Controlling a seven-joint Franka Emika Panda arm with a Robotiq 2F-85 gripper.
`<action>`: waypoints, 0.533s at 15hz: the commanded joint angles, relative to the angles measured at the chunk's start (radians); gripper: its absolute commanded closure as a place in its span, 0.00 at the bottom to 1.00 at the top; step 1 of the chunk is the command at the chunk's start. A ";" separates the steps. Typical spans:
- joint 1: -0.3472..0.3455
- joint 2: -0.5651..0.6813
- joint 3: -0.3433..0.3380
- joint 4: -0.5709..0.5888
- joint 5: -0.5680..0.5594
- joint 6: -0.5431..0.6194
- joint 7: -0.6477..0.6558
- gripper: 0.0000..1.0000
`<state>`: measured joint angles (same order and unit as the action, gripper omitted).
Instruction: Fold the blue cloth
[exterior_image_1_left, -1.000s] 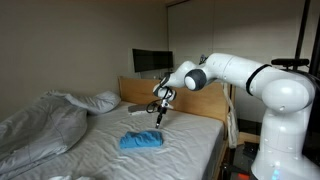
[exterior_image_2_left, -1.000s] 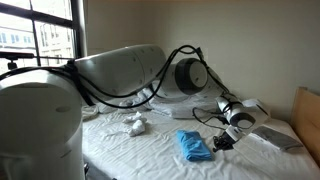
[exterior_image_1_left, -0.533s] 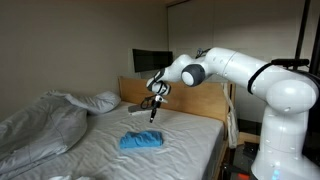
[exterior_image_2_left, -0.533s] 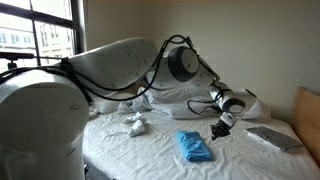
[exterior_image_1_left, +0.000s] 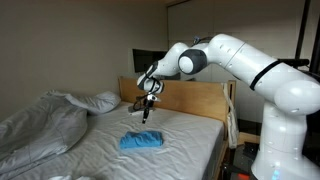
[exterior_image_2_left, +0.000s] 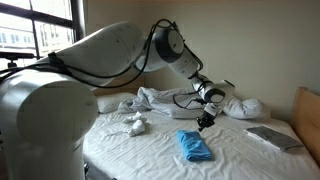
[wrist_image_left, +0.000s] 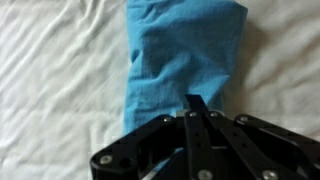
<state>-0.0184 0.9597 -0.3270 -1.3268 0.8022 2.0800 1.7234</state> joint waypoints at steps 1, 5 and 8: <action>0.030 -0.185 0.074 -0.240 -0.098 0.122 -0.025 1.00; 0.084 -0.292 0.092 -0.385 -0.257 0.201 0.031 1.00; 0.106 -0.349 0.108 -0.465 -0.382 0.245 0.072 1.00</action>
<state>0.0754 0.7076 -0.2418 -1.6594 0.5220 2.2607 1.7550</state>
